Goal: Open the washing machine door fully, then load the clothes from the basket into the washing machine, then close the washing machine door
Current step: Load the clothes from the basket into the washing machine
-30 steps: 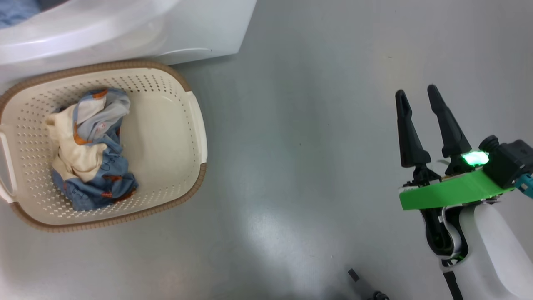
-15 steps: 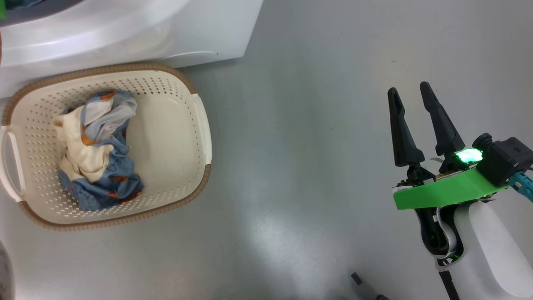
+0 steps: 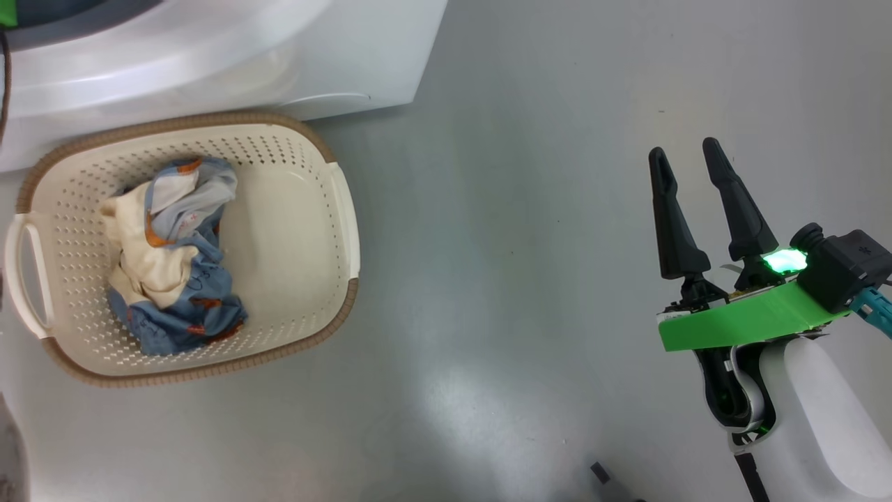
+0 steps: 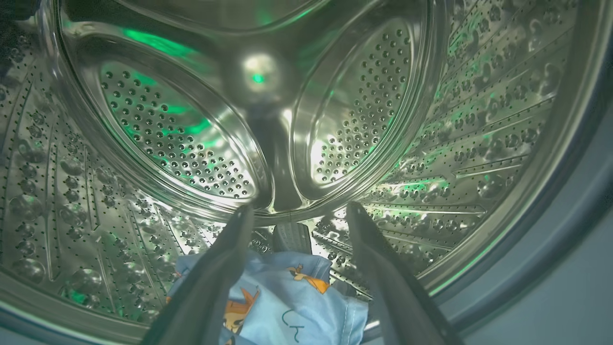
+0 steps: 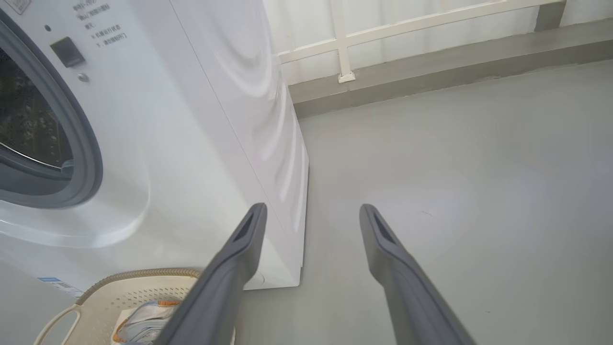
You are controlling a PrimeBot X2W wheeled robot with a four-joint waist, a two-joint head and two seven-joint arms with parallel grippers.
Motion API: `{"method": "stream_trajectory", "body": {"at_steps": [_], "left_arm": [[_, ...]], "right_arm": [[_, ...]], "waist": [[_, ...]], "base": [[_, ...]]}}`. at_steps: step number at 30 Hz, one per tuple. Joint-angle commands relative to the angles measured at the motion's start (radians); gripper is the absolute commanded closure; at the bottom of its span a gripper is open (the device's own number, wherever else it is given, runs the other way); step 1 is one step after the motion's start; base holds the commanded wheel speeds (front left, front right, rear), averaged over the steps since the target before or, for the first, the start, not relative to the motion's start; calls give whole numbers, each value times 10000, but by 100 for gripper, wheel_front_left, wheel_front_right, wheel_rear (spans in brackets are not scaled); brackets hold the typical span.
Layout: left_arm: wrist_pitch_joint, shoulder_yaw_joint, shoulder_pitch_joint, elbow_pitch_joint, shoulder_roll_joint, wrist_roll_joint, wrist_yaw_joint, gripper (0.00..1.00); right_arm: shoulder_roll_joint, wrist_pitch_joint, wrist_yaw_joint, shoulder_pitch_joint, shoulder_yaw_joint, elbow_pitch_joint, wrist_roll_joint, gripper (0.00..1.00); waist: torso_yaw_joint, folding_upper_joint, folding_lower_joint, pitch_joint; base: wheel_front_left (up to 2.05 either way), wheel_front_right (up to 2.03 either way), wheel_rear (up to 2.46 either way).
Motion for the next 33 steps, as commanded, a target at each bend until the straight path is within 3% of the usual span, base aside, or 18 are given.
{"method": "stream_trajectory", "body": {"at_steps": [1, 15, 33], "left_arm": [[-21, 186, 242, -325, 472, -47, 7, 0], [-21, 1104, 2710, -2407, -185, -49, 6, 0], [-21, 1543, 6507, -3988, -1070, 629, 6, 0]], "right_arm": [[-81, -78, 56, 193, 171, -197, -8, 0], [-387, -78, 56, 419, -113, -205, -84, 0], [-1049, -78, 56, 1275, -175, 140, 1, 0]], "waist": [[25, 0, 0, -48], [391, 0, 0, -796], [1052, 0, 0, -2867]], "base": [[0, 0, 0], [0, 0, 0], [0, 0, 0]]}}
